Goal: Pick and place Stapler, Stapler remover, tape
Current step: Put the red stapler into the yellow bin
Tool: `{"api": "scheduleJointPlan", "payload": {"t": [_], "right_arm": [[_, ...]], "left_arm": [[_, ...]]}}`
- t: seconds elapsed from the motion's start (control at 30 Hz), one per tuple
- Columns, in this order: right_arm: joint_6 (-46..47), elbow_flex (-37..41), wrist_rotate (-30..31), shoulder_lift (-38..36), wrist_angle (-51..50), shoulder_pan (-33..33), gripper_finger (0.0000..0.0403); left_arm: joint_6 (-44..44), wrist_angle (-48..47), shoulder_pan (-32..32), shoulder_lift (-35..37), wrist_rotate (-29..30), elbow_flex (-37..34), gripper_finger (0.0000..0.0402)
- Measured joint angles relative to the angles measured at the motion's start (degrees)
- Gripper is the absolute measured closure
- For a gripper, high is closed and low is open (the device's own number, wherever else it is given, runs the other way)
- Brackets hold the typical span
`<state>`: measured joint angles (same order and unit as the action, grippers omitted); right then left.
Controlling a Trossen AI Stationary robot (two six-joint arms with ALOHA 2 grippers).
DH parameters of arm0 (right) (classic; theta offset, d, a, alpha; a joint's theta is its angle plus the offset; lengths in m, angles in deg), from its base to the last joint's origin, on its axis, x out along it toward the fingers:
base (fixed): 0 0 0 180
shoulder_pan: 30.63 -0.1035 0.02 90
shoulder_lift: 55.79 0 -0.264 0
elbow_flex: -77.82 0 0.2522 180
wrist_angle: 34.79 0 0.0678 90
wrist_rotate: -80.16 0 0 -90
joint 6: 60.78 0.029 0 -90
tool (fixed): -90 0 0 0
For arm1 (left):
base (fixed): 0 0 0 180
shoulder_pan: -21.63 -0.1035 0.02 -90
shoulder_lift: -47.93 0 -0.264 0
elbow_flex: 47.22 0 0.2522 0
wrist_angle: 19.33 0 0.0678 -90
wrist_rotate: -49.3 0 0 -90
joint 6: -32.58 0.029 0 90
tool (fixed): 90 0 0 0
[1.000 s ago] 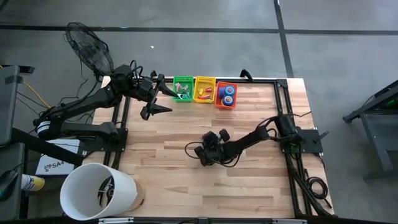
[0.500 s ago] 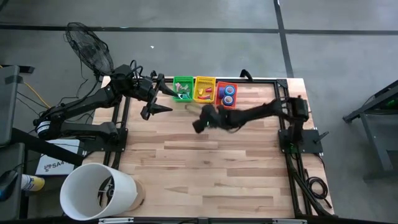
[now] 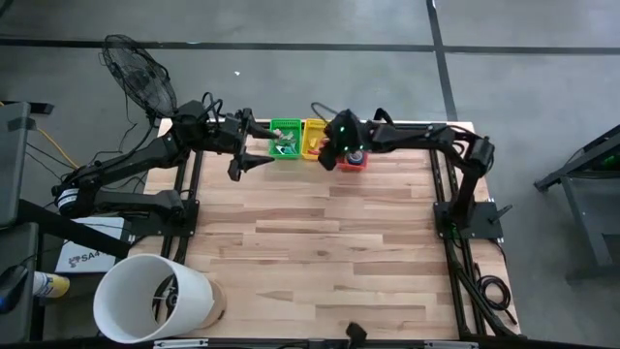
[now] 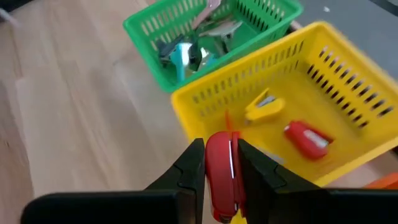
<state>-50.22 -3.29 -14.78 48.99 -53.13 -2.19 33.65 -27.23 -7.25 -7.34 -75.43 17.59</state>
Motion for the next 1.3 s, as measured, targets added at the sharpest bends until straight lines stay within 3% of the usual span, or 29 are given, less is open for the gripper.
{"api": "scheduleJointPlan", "payload": {"t": [0.3,0.57,1.07,1.3], "right_arm": [[-17.1,-0.1,-13.5,0.0,1.5,7.2,0.0344],[-27.4,-0.1,-14.1,0.3,6.8,9.3,0.0344],[-19.8,-0.2,-13.7,5.6,10.7,10.3,0.0341],[-15.1,-0.2,-7.7,5.6,10.7,10.1,0.0285]], "left_arm": [[0.0,0.0,0.0,0.0,4.9,0.0,0.0108],[0.0,0.0,0.0,0.0,6.2,0.0,0.0108],[-0.3,0.0,0.0,0.0,6.4,0.0,0.0108],[-0.2,0.0,0.0,0.0,5.7,0.0,0.0108]]}}
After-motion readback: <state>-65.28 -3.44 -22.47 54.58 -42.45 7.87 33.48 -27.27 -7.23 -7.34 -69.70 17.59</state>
